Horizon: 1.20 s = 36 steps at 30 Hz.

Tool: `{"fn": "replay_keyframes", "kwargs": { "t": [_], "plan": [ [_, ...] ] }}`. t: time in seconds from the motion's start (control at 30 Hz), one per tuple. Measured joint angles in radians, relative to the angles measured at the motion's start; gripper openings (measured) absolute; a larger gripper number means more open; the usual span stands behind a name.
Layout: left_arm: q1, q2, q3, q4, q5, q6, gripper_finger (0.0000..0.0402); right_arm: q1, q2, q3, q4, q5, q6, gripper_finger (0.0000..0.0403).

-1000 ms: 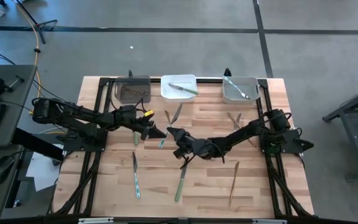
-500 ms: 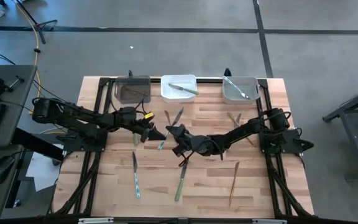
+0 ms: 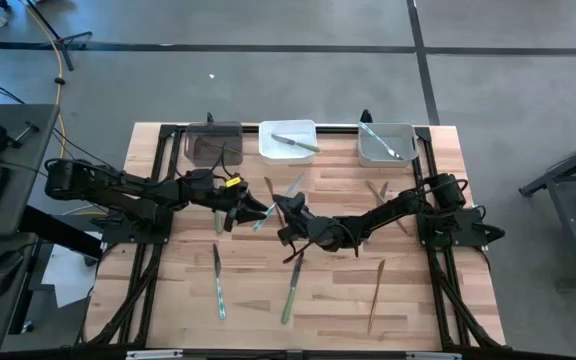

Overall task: Sort silverware by color (type)
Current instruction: Put the blue patterned knife into the gray bin

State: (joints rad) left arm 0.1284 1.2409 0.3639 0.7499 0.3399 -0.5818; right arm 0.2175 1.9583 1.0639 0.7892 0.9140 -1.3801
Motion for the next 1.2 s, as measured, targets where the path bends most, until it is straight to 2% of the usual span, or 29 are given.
{"fn": "replay_keyframes", "kwargs": {
  "t": [0.17,0.37,0.47,0.57,0.63,0.73,0.83,0.93,1.0,1.13,1.2],
  "plan": [
    [0.027,-0.065,-0.001,-0.028,-0.036,0.131,0.0184,-0.007,-0.001,0.001,0.000,0.056,0.025,0.0002],
    [0.078,-0.137,-0.003,-0.097,-0.080,0.289,0.0190,-0.037,-0.045,0.001,-0.068,0.106,0.111,0.0001],
    [0.107,-0.159,-0.014,-0.104,-0.087,0.314,0.0190,-0.077,-0.111,0.001,-0.234,0.109,0.247,0.0001],
    [0.130,-0.168,-0.040,-0.115,-0.083,0.307,0.0190,-0.140,-0.215,0.001,-0.519,0.093,0.489,0.0001],
    [0.142,-0.170,-0.054,-0.110,-0.083,0.303,0.0190,-0.198,-0.289,0.002,-0.745,0.024,0.689,0.0001],
    [0.153,-0.170,-0.070,-0.111,-0.083,0.295,0.0191,-0.317,-0.401,0.002,-1.076,-0.155,0.967,0.0001],
    [0.154,-0.170,-0.079,-0.110,-0.083,0.294,0.0191,-0.462,-0.478,0.002,-1.319,-0.326,1.135,0.0001],
    [0.153,-0.170,-0.088,-0.100,-0.082,0.287,0.0191,-0.592,-0.514,0.002,-1.442,-0.410,1.158,0.0001],
    [0.153,-0.170,-0.089,-0.101,-0.082,0.287,0.0191,-0.666,-0.518,0.002,-1.458,-0.427,1.132,0.0002],
    [0.151,-0.170,-0.089,-0.100,-0.082,0.278,0.0191,-0.793,-0.504,0.002,-1.463,-0.533,1.047,0.0003],
    [0.146,-0.170,-0.089,-0.101,-0.082,0.271,0.0191,-0.839,-0.490,0.001,-1.466,-0.527,1.018,0.0003]
  ]
}}
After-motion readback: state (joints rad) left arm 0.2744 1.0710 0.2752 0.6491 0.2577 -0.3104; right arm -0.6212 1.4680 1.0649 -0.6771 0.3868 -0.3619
